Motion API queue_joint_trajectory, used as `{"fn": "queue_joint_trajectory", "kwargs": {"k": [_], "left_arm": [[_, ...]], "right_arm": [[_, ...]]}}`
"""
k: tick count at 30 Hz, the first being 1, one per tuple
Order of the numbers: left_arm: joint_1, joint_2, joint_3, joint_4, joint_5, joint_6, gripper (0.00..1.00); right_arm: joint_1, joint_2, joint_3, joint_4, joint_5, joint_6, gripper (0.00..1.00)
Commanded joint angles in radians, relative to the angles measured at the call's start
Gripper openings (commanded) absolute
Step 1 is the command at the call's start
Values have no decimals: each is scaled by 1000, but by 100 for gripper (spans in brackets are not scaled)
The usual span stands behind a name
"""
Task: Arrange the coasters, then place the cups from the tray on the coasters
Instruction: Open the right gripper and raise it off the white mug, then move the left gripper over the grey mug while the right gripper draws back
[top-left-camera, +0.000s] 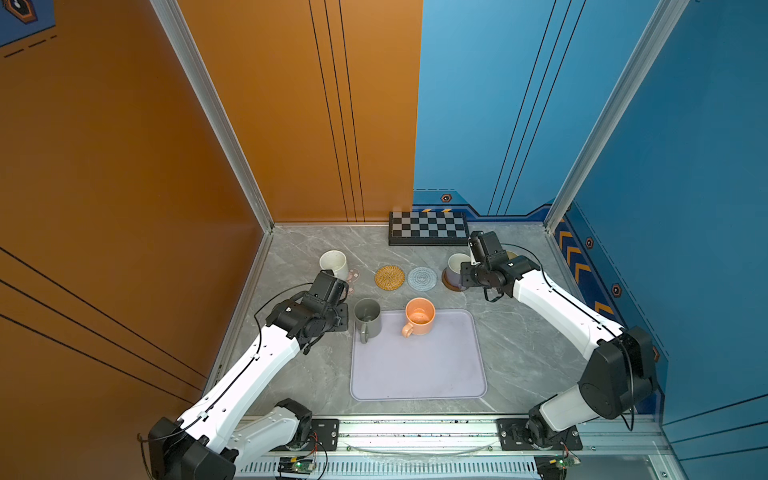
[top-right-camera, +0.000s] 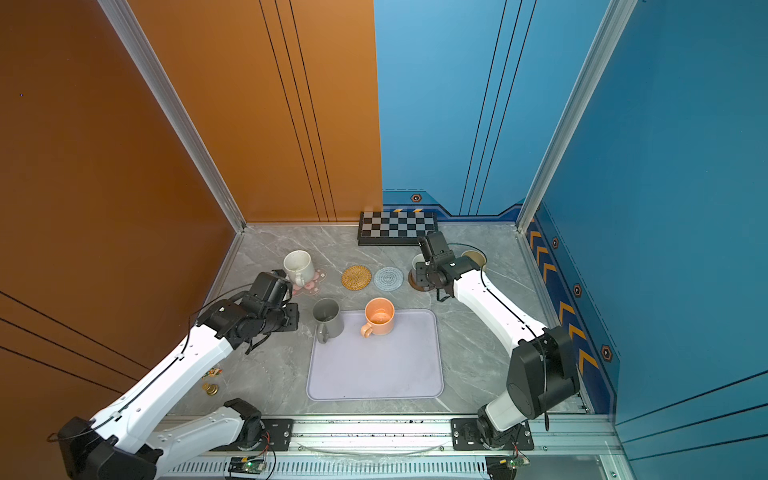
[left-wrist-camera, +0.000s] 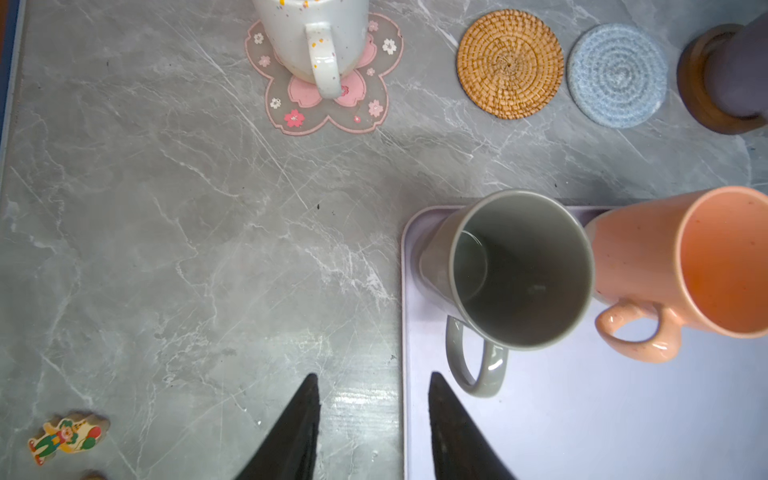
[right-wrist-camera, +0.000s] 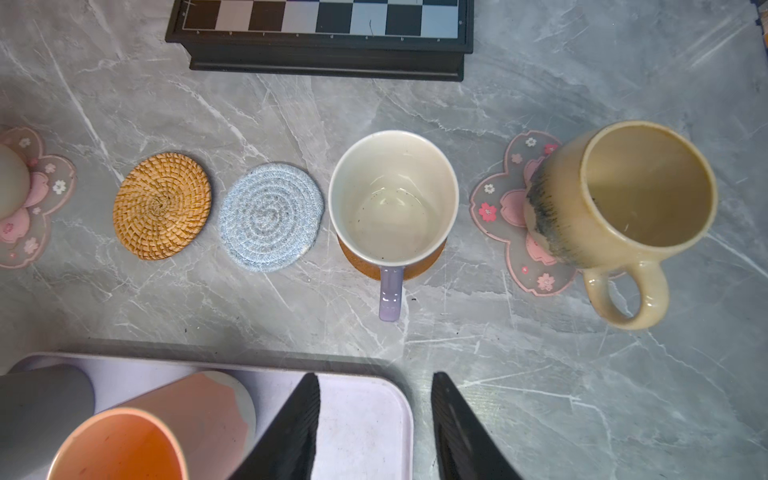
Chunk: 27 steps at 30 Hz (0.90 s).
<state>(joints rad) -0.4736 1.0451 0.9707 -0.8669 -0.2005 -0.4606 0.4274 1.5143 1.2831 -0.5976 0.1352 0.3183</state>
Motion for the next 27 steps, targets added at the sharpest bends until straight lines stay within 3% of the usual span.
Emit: {"fn": "queue_joint_trajectory", "kwargs": {"k": [1, 20, 27], "left_arm": [[-39, -23, -28, -40, 23, -3, 45], [-219, 73, -28, -35, 13, -103, 45], [-225, 83, -61, -11, 43, -111, 46]], "right_arm": [[4, -52, -22, -36, 28, 15, 47], [5, -173, -71, -41, 36, 60, 53], [4, -198, -83, -32, 76, 98, 54]]}}
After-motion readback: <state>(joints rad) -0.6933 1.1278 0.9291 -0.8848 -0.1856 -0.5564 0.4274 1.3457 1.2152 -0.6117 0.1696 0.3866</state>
